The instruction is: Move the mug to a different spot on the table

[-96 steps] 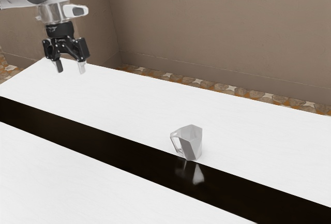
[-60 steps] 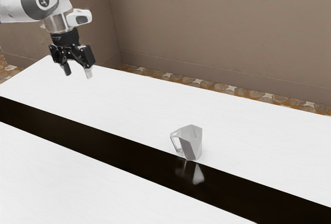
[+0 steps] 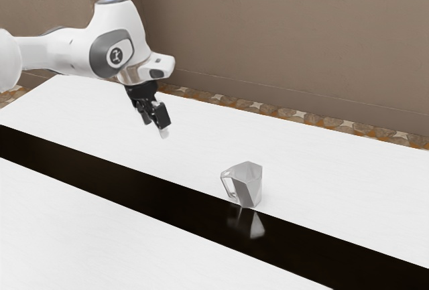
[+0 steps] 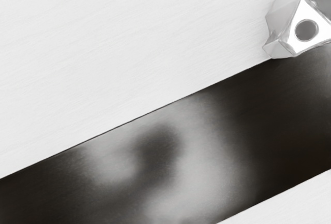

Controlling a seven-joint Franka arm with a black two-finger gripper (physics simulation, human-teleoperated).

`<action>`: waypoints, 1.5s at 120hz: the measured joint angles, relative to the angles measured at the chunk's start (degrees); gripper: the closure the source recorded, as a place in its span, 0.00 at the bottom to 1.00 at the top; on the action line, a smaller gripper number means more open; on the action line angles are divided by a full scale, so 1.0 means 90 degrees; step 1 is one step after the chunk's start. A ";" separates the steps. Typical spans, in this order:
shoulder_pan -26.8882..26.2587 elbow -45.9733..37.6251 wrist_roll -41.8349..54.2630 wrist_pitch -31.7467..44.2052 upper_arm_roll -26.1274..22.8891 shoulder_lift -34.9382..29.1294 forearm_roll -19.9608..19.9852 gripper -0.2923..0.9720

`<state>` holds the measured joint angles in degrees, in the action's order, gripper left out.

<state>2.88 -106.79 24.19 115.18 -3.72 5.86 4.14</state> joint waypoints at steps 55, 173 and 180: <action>0.1337 0.0371 0.2264 0.0300 -0.2347 0.1461 0.0033 0.26; 0.1135 0.0676 0.4537 0.1908 -0.2441 0.2878 0.0023 0.32; 0.1132 0.0667 0.4544 0.1987 -0.2418 0.2902 0.0053 0.35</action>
<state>13.06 -100.79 65.08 133.06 -25.48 31.98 4.62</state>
